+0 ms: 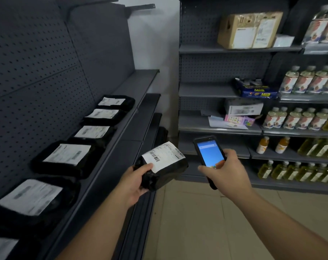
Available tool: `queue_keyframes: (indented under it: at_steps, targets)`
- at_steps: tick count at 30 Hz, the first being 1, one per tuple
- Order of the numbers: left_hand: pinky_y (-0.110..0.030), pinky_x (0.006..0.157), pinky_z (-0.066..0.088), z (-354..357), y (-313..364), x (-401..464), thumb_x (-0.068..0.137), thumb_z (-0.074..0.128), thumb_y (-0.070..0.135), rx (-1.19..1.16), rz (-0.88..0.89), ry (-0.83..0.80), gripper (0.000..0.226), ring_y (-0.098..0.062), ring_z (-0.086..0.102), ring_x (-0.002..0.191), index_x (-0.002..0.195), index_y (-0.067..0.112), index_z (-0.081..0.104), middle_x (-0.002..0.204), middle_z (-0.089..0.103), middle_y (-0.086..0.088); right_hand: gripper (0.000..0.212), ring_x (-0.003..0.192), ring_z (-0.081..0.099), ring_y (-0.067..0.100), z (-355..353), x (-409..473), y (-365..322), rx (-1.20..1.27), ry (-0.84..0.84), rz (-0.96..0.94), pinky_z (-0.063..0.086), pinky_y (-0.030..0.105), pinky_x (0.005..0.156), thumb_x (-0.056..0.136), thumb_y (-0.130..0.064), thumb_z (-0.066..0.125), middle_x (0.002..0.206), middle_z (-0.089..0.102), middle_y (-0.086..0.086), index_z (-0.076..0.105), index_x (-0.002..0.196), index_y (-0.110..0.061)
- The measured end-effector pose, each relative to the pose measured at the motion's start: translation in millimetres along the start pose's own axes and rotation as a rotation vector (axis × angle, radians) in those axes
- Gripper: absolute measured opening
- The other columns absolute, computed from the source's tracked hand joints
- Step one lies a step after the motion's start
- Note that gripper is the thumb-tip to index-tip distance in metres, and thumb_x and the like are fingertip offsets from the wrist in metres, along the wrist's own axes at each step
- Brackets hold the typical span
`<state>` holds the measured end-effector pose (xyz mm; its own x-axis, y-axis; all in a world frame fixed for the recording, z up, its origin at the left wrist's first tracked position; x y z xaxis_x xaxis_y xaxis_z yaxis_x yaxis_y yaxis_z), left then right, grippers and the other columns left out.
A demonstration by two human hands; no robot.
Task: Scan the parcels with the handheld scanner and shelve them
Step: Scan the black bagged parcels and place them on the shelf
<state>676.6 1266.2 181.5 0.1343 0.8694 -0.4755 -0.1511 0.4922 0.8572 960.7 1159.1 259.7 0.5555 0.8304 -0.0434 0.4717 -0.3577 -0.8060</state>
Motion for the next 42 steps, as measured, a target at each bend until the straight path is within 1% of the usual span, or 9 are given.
queue_keyframes:
  at_steps: [5, 9, 14, 20, 24, 31, 34, 38, 42]
  targets:
    - [-0.046, 0.081, 0.064, 30.7, 42.9, 78.7, 0.091, 0.080, 0.019, 0.030, -0.004, -0.018, 0.044, -0.028, 0.077, 0.103, 0.132, 0.019, 0.065, 0.111, 0.080, -0.007, 0.064, 0.075, 0.063, 0.011, 12.1, 78.2, -12.3, 0.019, 0.007, 0.013, 0.054, 0.035, 0.065, 0.076, -0.039, 0.087, 0.091, 0.062, -0.003, 0.038, 0.117, -0.030]
    - [-0.046, 0.081, 0.064, 63.1, 70.4, 141.4, 0.091, 0.080, 0.018, 0.031, -0.002, -0.006, 0.044, -0.030, 0.077, 0.103, 0.131, 0.018, 0.064, 0.110, 0.081, -0.008, 0.070, 0.081, 0.063, 0.011, 19.3, 157.0, -13.2, 0.026, 0.006, 0.008, 0.053, 0.036, 0.069, 0.073, -0.044, 0.088, 0.093, 0.062, -0.004, 0.042, 0.123, -0.028]
    - [-0.049, 0.087, 0.063, 109.4, 104.4, 208.9, 0.092, 0.079, 0.018, 0.004, 0.008, 0.027, 0.041, -0.031, 0.076, 0.105, 0.131, 0.018, 0.066, 0.111, 0.080, -0.008, 0.068, 0.081, 0.062, 0.011, 20.7, 259.7, -22.9, 0.035, -0.034, -0.031, 0.054, 0.036, 0.068, 0.072, -0.043, 0.089, 0.094, 0.061, -0.003, 0.038, 0.116, -0.031]
    - [-0.051, 0.094, 0.061, 145.6, 141.3, 269.6, 0.093, 0.079, 0.019, -0.045, 0.035, 0.082, 0.039, -0.031, 0.075, 0.108, 0.130, 0.018, 0.067, 0.114, 0.080, -0.008, 0.084, 0.084, 0.063, 0.013, 25.5, 367.2, -43.1, -0.001, -0.075, -0.096, 0.052, 0.035, 0.066, 0.073, -0.047, 0.088, 0.096, 0.063, -0.003, 0.042, 0.139, -0.023]
    - [-0.055, 0.100, 0.058, 152.8, 161.6, 303.4, 0.093, 0.078, 0.017, -0.076, 0.021, 0.110, 0.039, -0.032, 0.075, 0.108, 0.130, 0.016, 0.067, 0.114, 0.079, -0.010, 0.093, 0.087, 0.064, 0.016, 43.5, 417.0, -55.7, 0.002, -0.103, -0.111, 0.050, 0.034, 0.065, 0.072, -0.050, 0.088, 0.097, 0.063, -0.004, 0.039, 0.146, -0.022]
    - [-0.042, 0.080, 0.062, 152.0, 212.8, 381.5, 0.095, 0.076, 0.018, -0.078, 0.025, 0.094, 0.033, -0.028, 0.076, 0.105, 0.127, 0.017, 0.069, 0.112, 0.080, -0.008, 0.084, 0.089, 0.062, 0.017, 88.4, 497.3, -91.0, -0.031, -0.130, -0.114, 0.054, 0.036, 0.068, 0.072, -0.053, 0.087, 0.102, 0.060, -0.003, 0.041, 0.136, -0.026]
    - [-0.043, 0.084, 0.062, 149.3, 241.8, 417.2, 0.095, 0.075, 0.018, -0.069, 0.032, 0.077, 0.033, -0.028, 0.076, 0.105, 0.128, 0.017, 0.070, 0.112, 0.080, -0.008, 0.077, 0.089, 0.062, 0.016, 105.7, 529.7, -116.6, -0.029, -0.131, -0.124, 0.047, 0.031, 0.061, 0.074, -0.051, 0.087, 0.101, 0.061, -0.002, 0.041, 0.131, -0.025]
    - [-0.048, 0.097, 0.060, 147.8, 276.4, 457.6, 0.095, 0.074, 0.017, -0.038, 0.039, 0.047, 0.032, -0.029, 0.076, 0.105, 0.127, 0.016, 0.070, 0.111, 0.081, -0.008, 0.080, 0.088, 0.062, 0.015, 128.1, 566.4, -143.9, 0.001, -0.106, -0.139, 0.045, 0.030, 0.059, 0.076, -0.048, 0.088, 0.102, 0.062, -0.002, 0.041, 0.135, -0.024]
    - [-0.045, 0.089, 0.062, 140.5, 302.3, 492.6, 0.094, 0.075, 0.017, -0.024, 0.034, 0.058, 0.034, -0.028, 0.076, 0.106, 0.127, 0.017, 0.069, 0.111, 0.081, -0.007, 0.083, 0.087, 0.061, 0.013, 153.5, 598.2, -156.8, 0.019, -0.110, -0.129, 0.043, 0.029, 0.059, 0.075, -0.046, 0.089, 0.102, 0.062, -0.003, 0.042, 0.139, -0.021]
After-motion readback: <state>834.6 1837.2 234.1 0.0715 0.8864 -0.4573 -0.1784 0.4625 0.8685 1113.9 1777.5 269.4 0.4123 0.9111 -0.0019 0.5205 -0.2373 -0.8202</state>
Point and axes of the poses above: each hand's wrist, its own x-axis towards the middle knuckle, its own z-axis out of the palm, y = z × x, the point moved 7 cm from there along x, towards the middle knuckle
